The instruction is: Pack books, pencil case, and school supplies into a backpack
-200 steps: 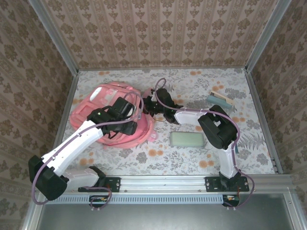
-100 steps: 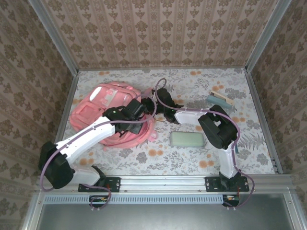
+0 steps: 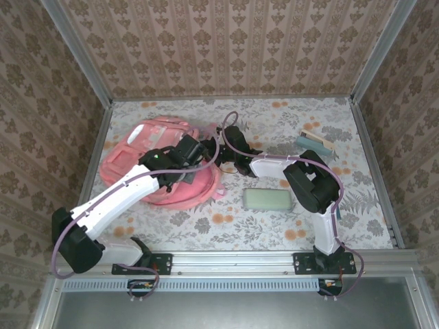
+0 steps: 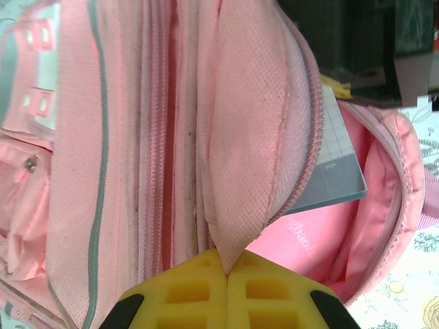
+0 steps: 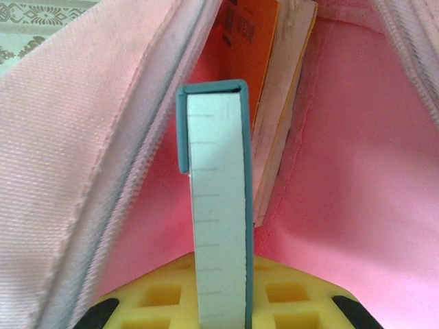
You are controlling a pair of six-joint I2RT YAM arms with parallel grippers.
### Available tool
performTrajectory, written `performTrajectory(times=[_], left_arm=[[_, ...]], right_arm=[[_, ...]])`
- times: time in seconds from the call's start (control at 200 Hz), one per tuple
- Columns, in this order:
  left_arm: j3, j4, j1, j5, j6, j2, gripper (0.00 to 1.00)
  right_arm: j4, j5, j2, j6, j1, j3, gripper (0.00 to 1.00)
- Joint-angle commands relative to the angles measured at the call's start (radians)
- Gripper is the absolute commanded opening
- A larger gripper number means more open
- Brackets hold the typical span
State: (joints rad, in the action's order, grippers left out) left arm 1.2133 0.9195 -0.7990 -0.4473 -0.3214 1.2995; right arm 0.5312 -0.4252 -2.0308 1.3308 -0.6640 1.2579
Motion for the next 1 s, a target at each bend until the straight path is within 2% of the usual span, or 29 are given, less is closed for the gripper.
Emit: performTrajectory(times=[0.0,0.22,0.48,0.77,0.815,0.845,0.905,0.995], left_arm=[[0.091,0.011,0.02,-0.057,0.001,-0.061,0.0],[0.179,-0.011,0.063,0.062,0.012,-0.11,0.0],[0.192,-0.049,0.084,0.142,-0.008,-0.112,0.0],[0.182,-0.084,0.091,0.196,-0.024,-0.118,0.0],[0.178,-0.089,0.093,0.2,-0.027,-0.123,0.0],[0.173,-0.092,0.096,0.204,-0.028,-0.124,0.0],[0.169,-0.091,0.104,0.213,-0.03,-0.127,0.0],[0.158,-0.089,0.115,0.218,-0.033,-0.137,0.0]], right_arm=[[0.102,-0.002,-0.018,0.039,-0.007,0.037,0.0],[0.191,0.078,-0.102,0.116,-0.024,0.086,0.0],[0.193,0.201,-0.253,0.194,-0.069,0.271,0.0],[0.006,0.343,-0.403,0.198,-0.129,0.538,0.01],[-0.034,0.345,-0.423,0.186,-0.134,0.586,0.07],[-0.059,0.343,-0.435,0.176,-0.138,0.614,0.19],[-0.085,0.324,-0.438,0.164,-0.14,0.63,0.33],[-0.12,0.315,-0.396,0.126,-0.14,0.582,0.45]])
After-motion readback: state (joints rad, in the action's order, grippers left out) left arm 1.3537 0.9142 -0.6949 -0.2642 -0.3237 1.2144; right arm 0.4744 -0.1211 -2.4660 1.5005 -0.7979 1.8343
